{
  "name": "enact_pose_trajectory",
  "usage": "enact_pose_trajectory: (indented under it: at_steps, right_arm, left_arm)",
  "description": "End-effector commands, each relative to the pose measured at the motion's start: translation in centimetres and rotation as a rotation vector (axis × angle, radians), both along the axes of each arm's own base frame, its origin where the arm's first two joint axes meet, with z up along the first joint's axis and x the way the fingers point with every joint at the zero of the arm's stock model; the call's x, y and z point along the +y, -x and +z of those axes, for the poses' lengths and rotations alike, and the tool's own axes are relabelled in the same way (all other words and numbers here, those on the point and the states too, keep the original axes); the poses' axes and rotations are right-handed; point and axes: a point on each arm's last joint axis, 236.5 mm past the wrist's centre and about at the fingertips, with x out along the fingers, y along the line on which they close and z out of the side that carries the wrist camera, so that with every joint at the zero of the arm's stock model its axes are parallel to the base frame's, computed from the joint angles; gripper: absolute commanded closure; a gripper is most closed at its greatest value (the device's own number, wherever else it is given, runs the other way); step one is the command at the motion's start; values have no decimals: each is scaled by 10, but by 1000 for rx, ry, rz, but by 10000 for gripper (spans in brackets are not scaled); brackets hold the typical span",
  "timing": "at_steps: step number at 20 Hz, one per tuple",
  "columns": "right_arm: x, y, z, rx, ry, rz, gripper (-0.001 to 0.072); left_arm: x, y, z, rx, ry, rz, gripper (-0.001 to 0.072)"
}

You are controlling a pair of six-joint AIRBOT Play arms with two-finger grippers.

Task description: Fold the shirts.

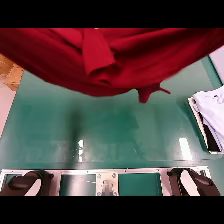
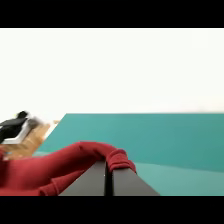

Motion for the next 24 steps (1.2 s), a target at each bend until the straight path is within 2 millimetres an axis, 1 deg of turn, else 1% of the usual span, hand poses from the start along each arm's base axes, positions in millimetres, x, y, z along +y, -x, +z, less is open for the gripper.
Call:
enact_pose_trajectory:
  at_steps: [1,2,3,4,6,7,8,9,10,11,12,13,14,15,16,18,19,20,21,22,23,24]
  right_arm:
    - [6,16,-29,82,10,12,701]
    - [5,9,-55,155,-12,25,701]
    - [2,0,-88,244,-51,33,700]
    - [-3,-10,-128,351,-110,36,700]
    - [-10,-24,-220,556,-226,25,700]
    - [-15,-28,-272,656,-295,-5,700]
    - [-20,-29,-321,743,-358,-46,700]
    - [-25,-25,-372,830,-417,-99,699]
    - [-28,-19,-415,903,-464,-150,699]
    - [-30,-11,-452,961,-501,-195,700]
    - [-30,-5,-477,996,-524,-217,699]
    - [-29,0,-495,1027,-535,-232,700]
    - [-30,2,-506,1049,-535,-238,700]
    - [-31,1,-511,1064,-530,-240,700]
    - [-33,-1,-514,1067,-528,-245,699]
    - [-38,-7,-515,1069,-527,-255,685]
    - [-41,-13,-510,1053,-512,-250,573]
    - [-44,-21,-501,1014,-472,-231,466]
    - [-51,-31,-488,970,-419,-213,439]
    - [-60,-40,-475,942,-360,-209,436]
    - [-74,-47,-459,920,-292,-212,390]
    - [-87,-54,-445,909,-253,-228,385]
  left_arm:
    - [3,0,10,-6,-6,16,685]
    - [3,-20,-9,70,-6,19,685]
    - [2,-49,-36,171,-6,22,685]
    - [0,-78,-66,271,-6,21,685]
    - [-13,-146,-138,473,10,-12,685]
    - [-25,-182,-179,564,22,-48,685]
    - [-39,-215,-217,632,35,-96,685]
    - [-58,-247,-260,695,75,-161,685]
    - [-80,-270,-300,753,145,-231,685]
    - [-106,-288,-340,814,237,-314,685]
    - [-131,-298,-372,861,309,-391,684]
    - [-156,-304,-399,899,358,-467,685]
    - [-176,-307,-418,918,369,-527,685]
    - [-189,-311,-430,920,374,-554,684]
    - [-196,-315,-438,917,383,-557,685]
    - [-200,-313,-442,941,428,-559,672]
    - [-200,-305,-440,977,450,-566,373]
    - [-198,-293,-433,1035,472,-584,14]
    - [-191,-279,-425,1099,489,-594,49]
    - [-179,-262,-409,1171,501,-598,49]
    - [-163,-244,-400,1255,519,-578,49]
    - [-142,-221,-398,1358,541,-539,49]
